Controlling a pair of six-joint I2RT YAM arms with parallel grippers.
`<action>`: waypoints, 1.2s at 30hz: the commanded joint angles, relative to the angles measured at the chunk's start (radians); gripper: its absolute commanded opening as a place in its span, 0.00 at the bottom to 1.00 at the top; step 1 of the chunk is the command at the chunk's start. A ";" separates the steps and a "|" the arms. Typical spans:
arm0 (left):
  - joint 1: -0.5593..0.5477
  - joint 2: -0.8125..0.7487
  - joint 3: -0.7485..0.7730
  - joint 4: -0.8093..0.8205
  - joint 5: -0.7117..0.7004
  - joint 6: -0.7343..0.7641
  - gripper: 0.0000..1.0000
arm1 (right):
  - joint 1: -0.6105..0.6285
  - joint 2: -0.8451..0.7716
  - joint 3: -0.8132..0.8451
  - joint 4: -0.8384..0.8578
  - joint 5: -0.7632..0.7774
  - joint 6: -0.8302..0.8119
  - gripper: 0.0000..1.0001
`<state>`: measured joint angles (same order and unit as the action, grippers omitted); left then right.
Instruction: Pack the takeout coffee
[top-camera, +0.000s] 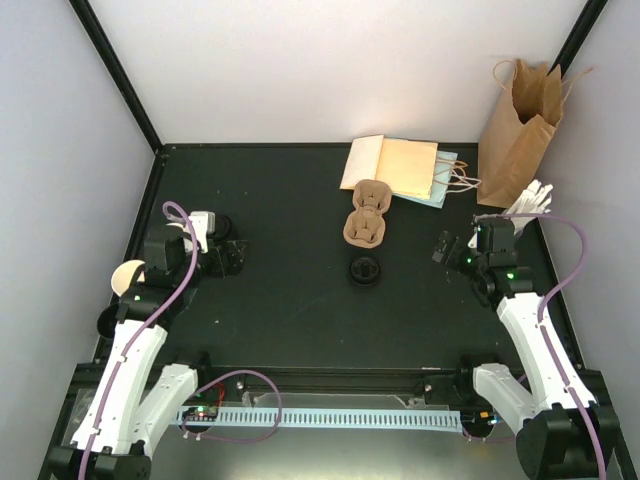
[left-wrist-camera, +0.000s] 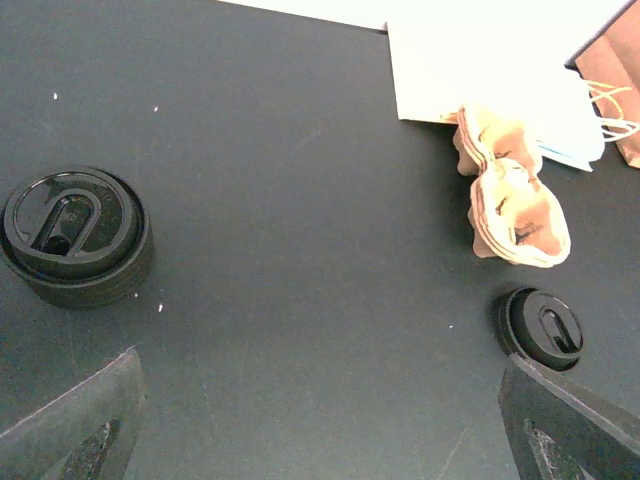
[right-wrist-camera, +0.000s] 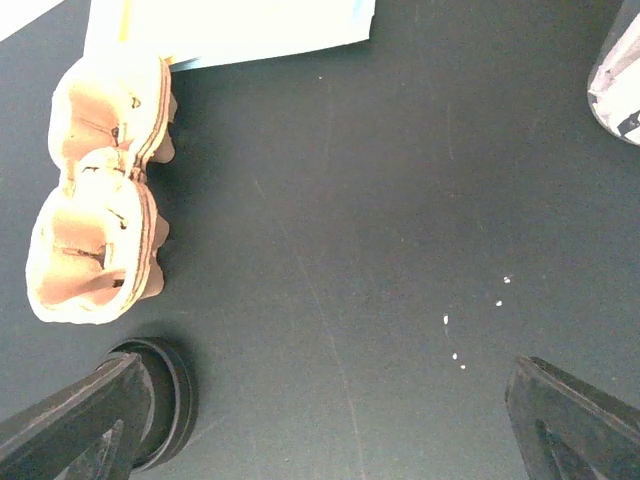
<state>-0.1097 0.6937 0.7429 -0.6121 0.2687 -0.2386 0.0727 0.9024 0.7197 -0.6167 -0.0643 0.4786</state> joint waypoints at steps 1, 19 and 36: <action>-0.009 -0.009 0.006 0.026 0.001 -0.005 0.99 | 0.002 0.004 0.038 0.010 -0.014 -0.002 1.00; -0.013 0.004 -0.027 0.066 0.147 0.024 0.99 | 0.003 0.179 0.300 0.039 -0.061 0.000 1.00; -0.019 0.016 -0.034 0.079 0.248 0.050 0.99 | 0.122 0.740 0.514 0.148 -0.240 0.025 1.00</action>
<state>-0.1204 0.7177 0.7094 -0.5594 0.4915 -0.2085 0.1688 1.5574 1.1683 -0.5331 -0.2657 0.4789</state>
